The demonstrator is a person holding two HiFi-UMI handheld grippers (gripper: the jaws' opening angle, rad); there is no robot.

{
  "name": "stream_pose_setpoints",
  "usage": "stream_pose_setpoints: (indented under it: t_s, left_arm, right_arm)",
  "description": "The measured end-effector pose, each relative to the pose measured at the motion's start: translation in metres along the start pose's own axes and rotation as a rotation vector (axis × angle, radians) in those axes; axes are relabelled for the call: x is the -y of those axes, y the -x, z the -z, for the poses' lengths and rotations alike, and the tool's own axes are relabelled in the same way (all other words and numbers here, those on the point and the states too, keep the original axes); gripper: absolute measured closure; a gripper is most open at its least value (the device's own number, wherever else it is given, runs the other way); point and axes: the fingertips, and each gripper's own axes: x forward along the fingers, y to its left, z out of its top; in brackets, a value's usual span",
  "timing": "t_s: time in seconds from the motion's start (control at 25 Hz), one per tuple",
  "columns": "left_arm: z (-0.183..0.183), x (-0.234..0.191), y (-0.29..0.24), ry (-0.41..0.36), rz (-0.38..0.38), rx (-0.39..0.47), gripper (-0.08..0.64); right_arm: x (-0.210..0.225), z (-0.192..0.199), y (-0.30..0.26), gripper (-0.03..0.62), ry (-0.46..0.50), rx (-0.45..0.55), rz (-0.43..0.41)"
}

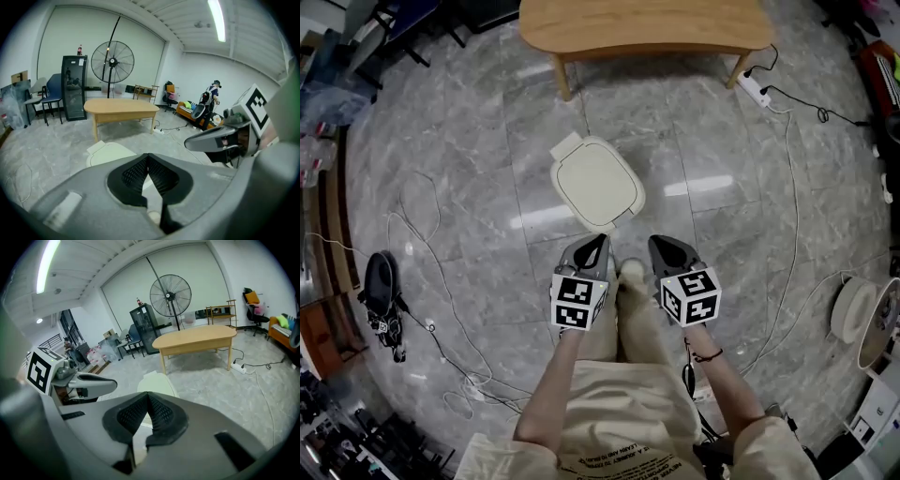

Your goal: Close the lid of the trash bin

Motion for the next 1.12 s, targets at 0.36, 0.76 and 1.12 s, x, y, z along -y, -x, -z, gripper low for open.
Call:
stream_pose_setpoints:
  t_s: [0.36,0.76,1.12]
  left_arm:
    - [-0.052,0.019,0.050,-0.055,0.018,0.121,0.537]
    - [-0.121,0.023,0.109,-0.132,0.014,0.289,0.537]
    - [-0.169,0.016,0.160,-0.194,-0.003,0.418,0.537]
  right_arm:
    - [-0.020,-0.053,0.045,0.588,0.060,0.126,-0.037]
    - [-0.054,-0.126,0.097,0.588,0.175,0.293,-0.109]
    - [-0.077,-0.186,0.144,0.588,0.199,0.465,-0.125]
